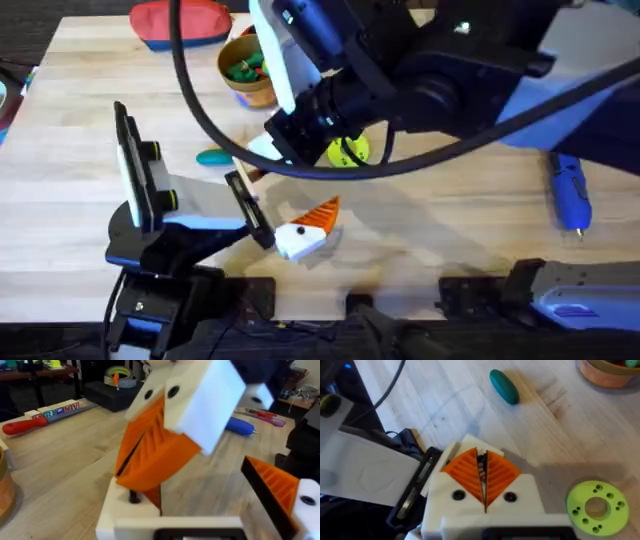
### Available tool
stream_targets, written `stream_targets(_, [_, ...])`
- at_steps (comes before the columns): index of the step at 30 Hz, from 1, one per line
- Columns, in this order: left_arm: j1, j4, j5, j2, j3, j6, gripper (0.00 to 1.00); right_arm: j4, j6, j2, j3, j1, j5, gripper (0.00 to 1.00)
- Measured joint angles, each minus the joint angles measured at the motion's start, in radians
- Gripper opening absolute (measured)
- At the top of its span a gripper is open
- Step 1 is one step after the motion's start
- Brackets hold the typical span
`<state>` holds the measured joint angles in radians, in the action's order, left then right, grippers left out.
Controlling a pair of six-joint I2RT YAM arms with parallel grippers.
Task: Pick up the gripper from the table and insert it into the empty holder that is missing its gripper. Then pick up a screw, insert it into the mounting hole, and use the screwdriver to tighten it. Finally, clean up the table by picking up the vegetable and placing it into the bucket.
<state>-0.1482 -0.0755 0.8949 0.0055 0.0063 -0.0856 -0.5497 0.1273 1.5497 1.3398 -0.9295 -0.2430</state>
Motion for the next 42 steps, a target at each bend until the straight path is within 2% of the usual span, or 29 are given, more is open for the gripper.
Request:
stream_targets(27, [0.0, 0.0, -0.005, 0.0, 0.0, -0.001, 0.988, -0.023, -0.02, 0.0, 0.006, -0.031, 0.036, 0.005])
stream_targets(36, [0.0, 0.001, -0.013, 0.0, 0.0, -0.001, 0.988, -0.001, -0.02, 0.0, 0.006, -0.035, 0.036, 0.105])
stream_targets(42, [0.0, 0.001, -0.013, 0.0, 0.0, -0.001, 0.988, 0.003, -0.023, 0.0, 0.006, -0.035, 0.035, 0.287])
